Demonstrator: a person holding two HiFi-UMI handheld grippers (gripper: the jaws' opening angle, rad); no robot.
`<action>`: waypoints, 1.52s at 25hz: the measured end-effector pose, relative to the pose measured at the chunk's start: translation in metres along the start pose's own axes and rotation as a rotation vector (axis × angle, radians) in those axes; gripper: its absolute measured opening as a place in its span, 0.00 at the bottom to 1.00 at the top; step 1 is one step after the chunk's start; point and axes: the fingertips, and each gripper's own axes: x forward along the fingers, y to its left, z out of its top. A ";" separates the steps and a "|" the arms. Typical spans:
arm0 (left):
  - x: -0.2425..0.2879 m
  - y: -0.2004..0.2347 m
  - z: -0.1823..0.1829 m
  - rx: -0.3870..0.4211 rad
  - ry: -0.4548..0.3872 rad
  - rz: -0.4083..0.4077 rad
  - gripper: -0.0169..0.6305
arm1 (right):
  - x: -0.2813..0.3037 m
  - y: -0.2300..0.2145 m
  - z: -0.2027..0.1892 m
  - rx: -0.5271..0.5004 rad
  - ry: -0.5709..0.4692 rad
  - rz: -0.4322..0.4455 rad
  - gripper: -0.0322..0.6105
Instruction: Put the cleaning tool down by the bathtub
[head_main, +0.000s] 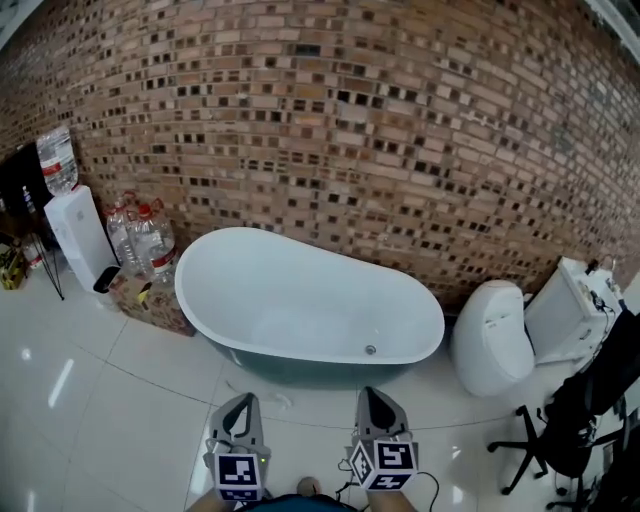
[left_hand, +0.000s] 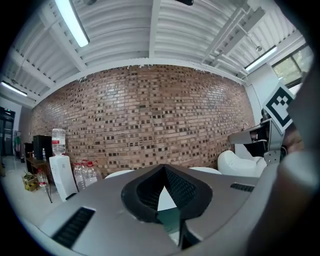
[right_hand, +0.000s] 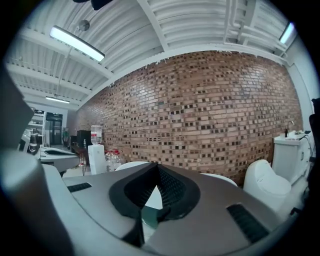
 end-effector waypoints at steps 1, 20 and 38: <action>-0.002 -0.002 0.003 0.002 -0.006 -0.016 0.03 | -0.007 0.001 0.002 -0.005 -0.001 -0.013 0.07; -0.004 -0.027 -0.003 0.007 0.009 -0.148 0.03 | -0.040 -0.004 -0.025 0.004 0.049 -0.100 0.07; 0.013 -0.051 -0.016 0.016 0.035 -0.174 0.03 | -0.046 -0.026 -0.029 -0.005 0.043 -0.116 0.07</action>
